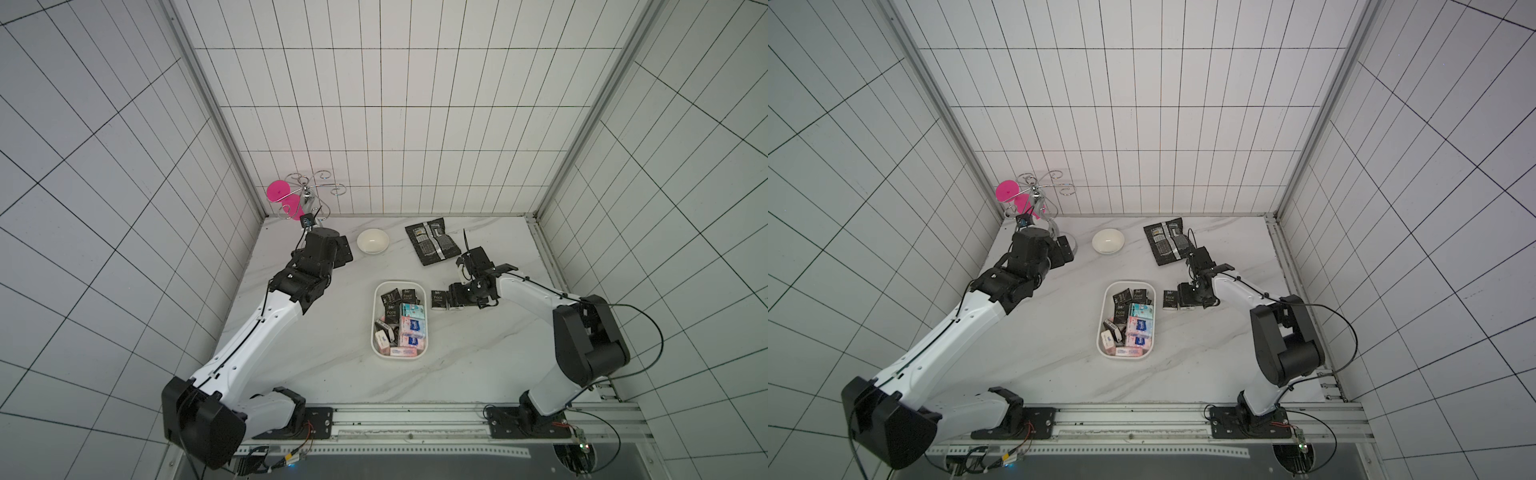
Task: Take the pocket tissues out of the storage box
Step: Place the pocket tissues at the center of the board, then pick up the pocket tissues from the storage box.
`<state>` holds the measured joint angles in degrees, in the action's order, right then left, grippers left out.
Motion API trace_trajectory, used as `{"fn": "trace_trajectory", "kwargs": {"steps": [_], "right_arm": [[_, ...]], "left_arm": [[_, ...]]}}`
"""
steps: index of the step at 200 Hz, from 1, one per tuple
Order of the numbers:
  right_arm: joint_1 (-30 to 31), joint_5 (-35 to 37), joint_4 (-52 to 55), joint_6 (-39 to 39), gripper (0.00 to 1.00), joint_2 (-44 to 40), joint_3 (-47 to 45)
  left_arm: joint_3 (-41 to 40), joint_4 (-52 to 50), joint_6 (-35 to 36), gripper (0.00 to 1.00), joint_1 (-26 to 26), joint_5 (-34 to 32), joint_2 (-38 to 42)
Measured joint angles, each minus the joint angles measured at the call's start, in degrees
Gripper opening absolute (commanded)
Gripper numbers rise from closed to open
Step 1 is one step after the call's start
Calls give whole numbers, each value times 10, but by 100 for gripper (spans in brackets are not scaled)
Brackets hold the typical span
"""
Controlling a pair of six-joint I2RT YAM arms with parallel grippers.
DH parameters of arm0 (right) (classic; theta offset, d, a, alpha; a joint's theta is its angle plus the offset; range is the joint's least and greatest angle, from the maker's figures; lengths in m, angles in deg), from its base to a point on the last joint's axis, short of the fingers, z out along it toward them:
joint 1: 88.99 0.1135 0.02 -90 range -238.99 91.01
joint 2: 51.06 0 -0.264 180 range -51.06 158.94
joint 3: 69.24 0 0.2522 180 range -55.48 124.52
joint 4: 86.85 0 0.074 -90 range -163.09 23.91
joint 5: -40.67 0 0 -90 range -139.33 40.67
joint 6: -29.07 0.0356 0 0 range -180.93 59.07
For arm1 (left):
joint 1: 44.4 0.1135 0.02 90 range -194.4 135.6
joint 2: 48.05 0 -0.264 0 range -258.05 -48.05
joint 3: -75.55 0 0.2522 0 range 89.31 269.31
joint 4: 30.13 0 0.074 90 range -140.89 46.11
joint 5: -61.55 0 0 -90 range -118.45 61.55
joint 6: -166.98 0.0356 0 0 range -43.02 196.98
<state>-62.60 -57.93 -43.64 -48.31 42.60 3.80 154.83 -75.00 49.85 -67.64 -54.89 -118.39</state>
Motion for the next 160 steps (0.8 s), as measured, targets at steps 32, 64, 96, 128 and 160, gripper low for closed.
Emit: {"fn": "trace_trajectory", "kwargs": {"steps": [32, 64, 96, 128, 160], "right_arm": [[5, 10, 11, -2, 63, -33, 1], [61, 26, 24, -4, 63, -51, 22], [155, 35, 24, -7, 63, -48, 85], [217, 34, 19, -22, 63, -10, 152], [245, 35, 32, -40, 65, 15, 158]], "left_arm": [[0, 0, -1, 99, -4, -3, 0], [0, 0, -3, 99, -7, -5, -8], [0, 0, -6, 99, -12, -7, -24], [0, 0, -7, 98, -20, -10, -33], [0, 0, -4, 98, -22, -22, -34]]}}
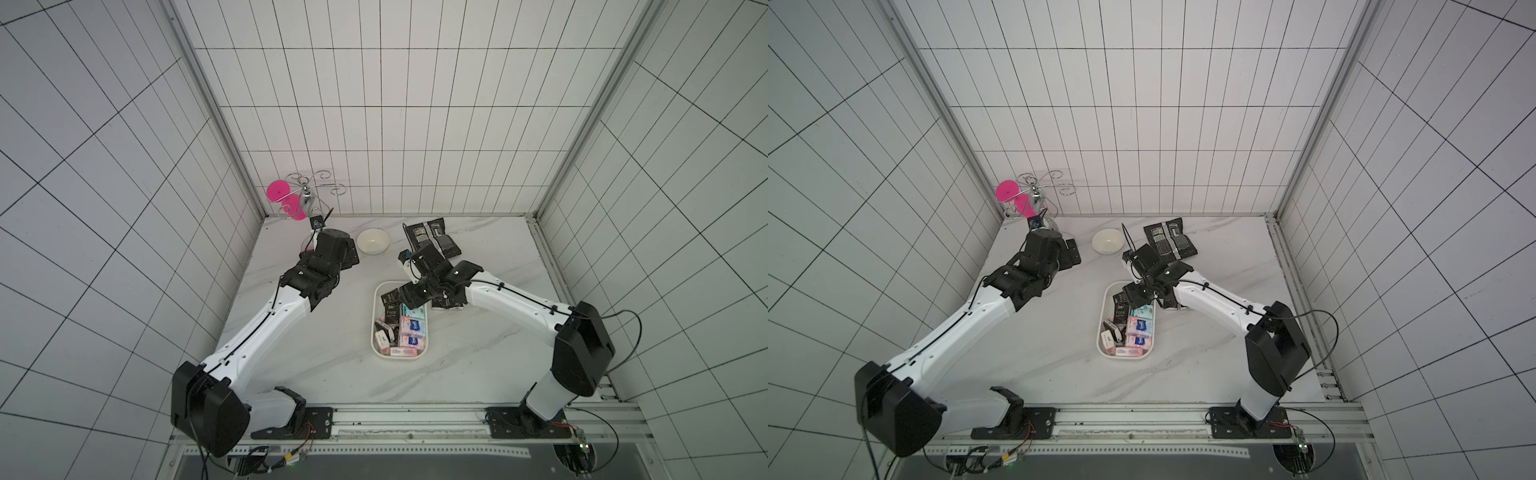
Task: Take the pocket tissues out of the storage box
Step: Pick up the pocket tissues from the storage box.
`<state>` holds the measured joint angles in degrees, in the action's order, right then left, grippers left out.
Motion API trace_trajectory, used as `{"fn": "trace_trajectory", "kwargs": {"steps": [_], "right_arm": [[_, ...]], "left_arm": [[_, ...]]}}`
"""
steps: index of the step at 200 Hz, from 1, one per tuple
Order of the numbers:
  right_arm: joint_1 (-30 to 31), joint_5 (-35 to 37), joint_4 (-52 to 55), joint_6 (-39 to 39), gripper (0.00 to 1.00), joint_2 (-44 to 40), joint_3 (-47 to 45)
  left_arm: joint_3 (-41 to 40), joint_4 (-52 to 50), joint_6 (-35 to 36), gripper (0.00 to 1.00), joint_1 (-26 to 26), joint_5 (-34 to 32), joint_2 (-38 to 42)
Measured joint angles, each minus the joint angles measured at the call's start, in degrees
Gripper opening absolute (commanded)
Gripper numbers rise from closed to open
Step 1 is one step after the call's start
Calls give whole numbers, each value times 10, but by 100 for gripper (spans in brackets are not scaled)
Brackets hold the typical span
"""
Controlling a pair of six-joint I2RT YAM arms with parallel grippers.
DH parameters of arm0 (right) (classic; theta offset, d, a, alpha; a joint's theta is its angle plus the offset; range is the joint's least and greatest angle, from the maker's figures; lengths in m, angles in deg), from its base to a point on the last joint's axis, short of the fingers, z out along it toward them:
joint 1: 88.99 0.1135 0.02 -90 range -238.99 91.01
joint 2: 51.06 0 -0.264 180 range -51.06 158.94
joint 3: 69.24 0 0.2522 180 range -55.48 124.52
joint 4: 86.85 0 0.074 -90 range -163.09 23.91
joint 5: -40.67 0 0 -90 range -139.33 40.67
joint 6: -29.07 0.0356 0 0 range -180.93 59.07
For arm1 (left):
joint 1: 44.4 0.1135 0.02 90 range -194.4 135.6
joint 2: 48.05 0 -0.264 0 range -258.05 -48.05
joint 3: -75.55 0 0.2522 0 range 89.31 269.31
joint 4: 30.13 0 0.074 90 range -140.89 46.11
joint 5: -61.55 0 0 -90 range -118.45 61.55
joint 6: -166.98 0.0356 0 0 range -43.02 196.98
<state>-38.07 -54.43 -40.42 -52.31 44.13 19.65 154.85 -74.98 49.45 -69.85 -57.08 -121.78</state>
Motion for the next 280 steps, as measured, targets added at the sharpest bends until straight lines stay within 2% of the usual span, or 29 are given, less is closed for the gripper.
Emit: {"fn": "trace_trajectory", "kwargs": {"steps": [54, 98, 151, 211, 280], "right_arm": [[46, -2, 7, -68, 69, -50, -68], [38, 8, -3, -82, 68, -51, -83], [28, 26, -3, -64, 61, 68, 14], [4, 33, -3, -56, 53, 156, 102], [-19, 66, 10, 12, 62, 166, 106]], "left_arm": [[4, 0, 5, 99, 2, -9, -3], [19, 0, 9, 99, 24, -1, -7], [19, -1, 10, 99, 27, 5, -7], [19, -2, 10, 99, 26, 11, -6], [19, -2, 10, 98, 26, 17, -5]]}}
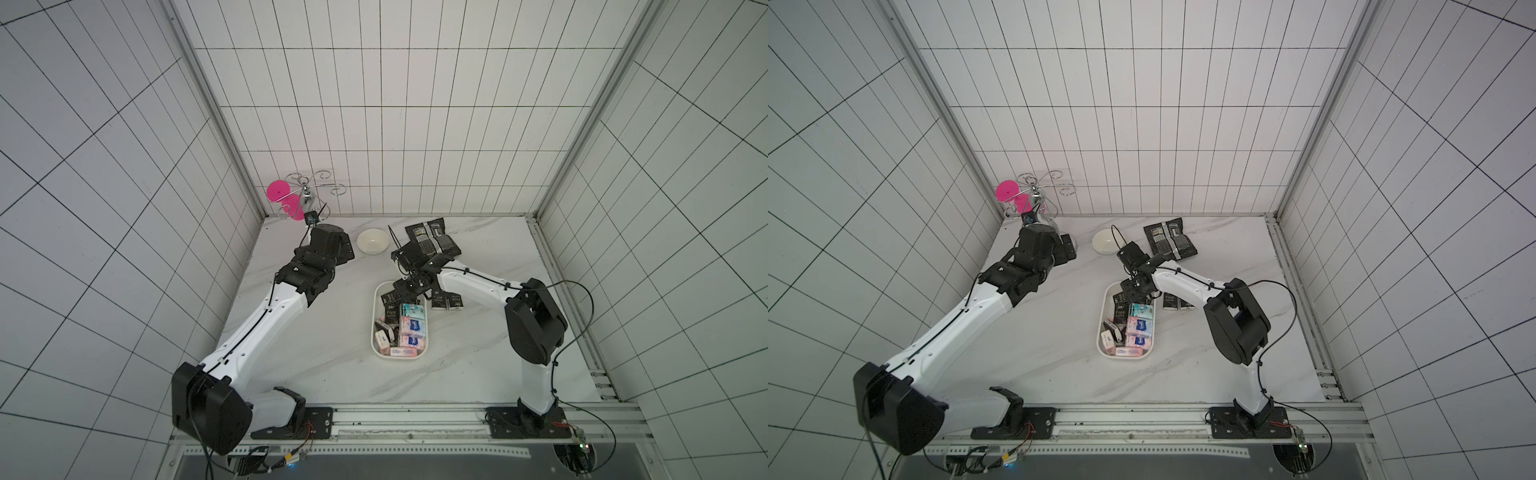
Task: Take the pocket tissues out of the storage box
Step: Pick up the pocket tissues from the storage box.
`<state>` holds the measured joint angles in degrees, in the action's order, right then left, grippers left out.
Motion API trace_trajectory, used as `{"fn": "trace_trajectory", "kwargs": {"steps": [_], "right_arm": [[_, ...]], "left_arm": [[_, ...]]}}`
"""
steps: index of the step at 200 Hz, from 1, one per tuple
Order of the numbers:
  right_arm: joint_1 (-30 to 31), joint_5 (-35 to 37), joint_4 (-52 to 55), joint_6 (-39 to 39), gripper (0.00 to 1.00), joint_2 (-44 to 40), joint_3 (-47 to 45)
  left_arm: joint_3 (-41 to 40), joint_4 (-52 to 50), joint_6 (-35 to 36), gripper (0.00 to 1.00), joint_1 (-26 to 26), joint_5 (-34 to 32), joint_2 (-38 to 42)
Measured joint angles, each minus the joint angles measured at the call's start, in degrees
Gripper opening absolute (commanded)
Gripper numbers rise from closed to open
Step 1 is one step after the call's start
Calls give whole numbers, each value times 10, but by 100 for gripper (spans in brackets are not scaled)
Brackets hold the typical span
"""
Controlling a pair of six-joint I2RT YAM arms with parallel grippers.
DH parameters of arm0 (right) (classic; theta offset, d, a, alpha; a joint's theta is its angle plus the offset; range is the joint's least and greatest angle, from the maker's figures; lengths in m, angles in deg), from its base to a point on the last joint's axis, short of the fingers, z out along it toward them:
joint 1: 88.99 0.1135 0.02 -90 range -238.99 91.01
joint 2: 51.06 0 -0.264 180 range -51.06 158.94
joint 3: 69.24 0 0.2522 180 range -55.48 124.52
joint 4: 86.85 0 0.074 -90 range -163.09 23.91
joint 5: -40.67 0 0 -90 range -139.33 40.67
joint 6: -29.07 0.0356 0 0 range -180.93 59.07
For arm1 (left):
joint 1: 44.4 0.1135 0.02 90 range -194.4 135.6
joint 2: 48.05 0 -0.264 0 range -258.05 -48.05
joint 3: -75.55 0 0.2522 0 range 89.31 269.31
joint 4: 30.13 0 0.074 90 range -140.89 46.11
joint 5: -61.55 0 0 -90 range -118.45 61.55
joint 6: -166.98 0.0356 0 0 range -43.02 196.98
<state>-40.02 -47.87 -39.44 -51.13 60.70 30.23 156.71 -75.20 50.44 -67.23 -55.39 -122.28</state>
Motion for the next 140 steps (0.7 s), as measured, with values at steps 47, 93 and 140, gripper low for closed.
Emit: {"fn": "trace_trajectory", "kwargs": {"steps": [47, 93, 140], "right_arm": [[0, 10, 1, 49, 62, 0, 0], [0, 26, 0, 90, 64, 0, -14], [0, 27, 0, 110, 61, 2, -28]], "left_arm": [[0, 0, 0, 99, -4, 0, 0], [0, 0, 0, 99, -4, 0, 0], [0, 0, 0, 99, -4, 2, 0]]}}
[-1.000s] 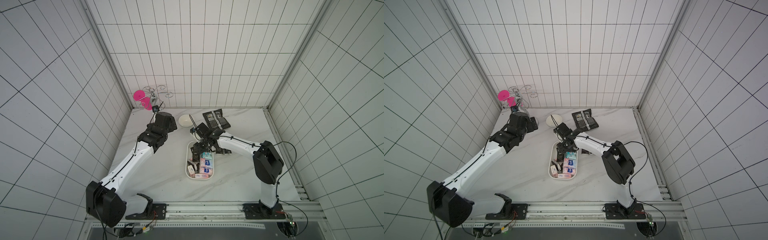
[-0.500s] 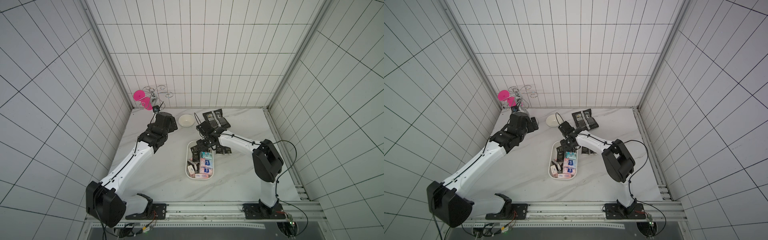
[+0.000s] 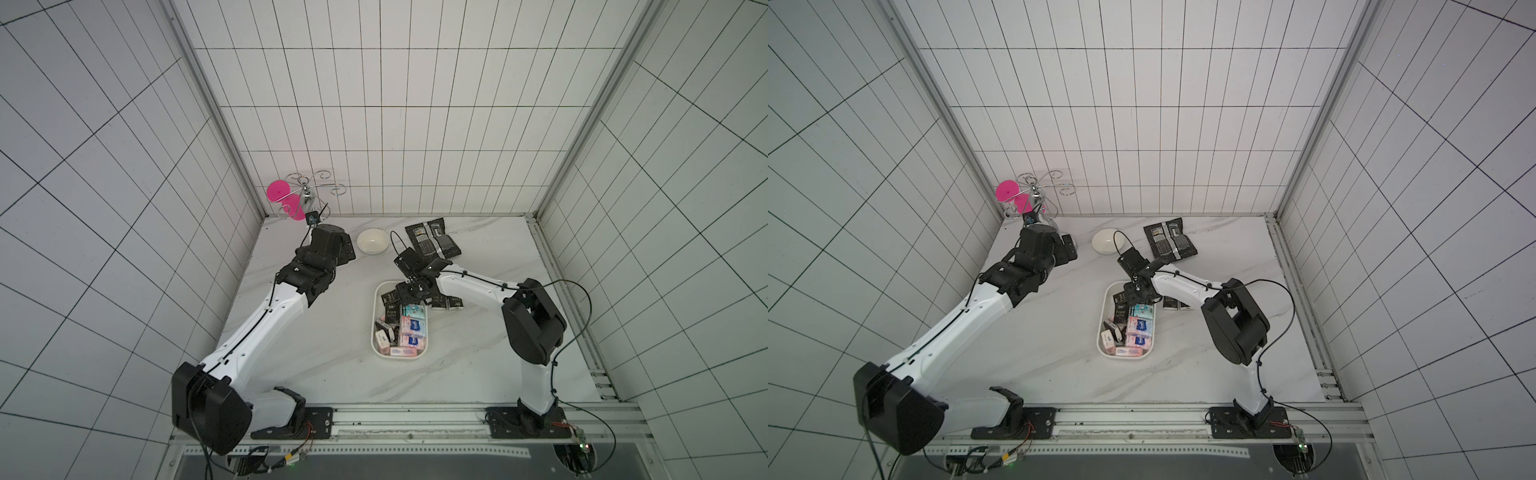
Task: Take the pocket tissues out of the storage box
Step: Pick up the pocket tissues from the storage box.
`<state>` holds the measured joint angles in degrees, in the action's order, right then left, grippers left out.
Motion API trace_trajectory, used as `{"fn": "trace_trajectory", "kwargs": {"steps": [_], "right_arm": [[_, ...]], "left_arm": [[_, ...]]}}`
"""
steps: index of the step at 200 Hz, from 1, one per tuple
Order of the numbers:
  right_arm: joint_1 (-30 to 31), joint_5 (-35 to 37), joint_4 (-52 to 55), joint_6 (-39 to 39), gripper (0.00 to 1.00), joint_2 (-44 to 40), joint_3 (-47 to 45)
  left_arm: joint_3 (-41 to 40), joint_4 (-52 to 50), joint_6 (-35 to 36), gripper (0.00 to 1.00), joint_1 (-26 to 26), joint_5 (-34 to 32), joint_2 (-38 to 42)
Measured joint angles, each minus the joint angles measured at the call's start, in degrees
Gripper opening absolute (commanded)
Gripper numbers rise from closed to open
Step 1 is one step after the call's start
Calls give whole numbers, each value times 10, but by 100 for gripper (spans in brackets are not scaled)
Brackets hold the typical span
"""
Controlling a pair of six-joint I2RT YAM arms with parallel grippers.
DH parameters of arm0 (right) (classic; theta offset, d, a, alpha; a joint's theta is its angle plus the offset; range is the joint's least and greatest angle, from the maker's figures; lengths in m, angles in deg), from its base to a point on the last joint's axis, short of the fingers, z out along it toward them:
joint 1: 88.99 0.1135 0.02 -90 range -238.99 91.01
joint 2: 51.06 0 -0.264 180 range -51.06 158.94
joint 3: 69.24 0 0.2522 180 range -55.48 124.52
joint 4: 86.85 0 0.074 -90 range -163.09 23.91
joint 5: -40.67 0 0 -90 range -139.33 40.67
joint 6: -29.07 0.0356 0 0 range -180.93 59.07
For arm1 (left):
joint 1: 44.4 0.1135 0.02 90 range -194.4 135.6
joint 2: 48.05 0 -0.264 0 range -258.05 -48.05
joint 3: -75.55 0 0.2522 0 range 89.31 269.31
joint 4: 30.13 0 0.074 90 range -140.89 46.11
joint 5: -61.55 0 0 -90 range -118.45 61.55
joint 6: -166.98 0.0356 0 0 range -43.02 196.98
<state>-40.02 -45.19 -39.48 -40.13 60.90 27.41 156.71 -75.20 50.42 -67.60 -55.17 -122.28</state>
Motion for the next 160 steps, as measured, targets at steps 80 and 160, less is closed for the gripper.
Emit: {"fn": "trace_trajectory", "kwargs": {"steps": [80, 160], "right_arm": [[2, -11, -7, 7, 60, 17, 2], [7, -14, -13, 8, 47, 21, 3]], "left_arm": [[0, 0, 0, 99, 0, 0, 0], [-1, 0, 0, 99, 0, 0, 7]]}}
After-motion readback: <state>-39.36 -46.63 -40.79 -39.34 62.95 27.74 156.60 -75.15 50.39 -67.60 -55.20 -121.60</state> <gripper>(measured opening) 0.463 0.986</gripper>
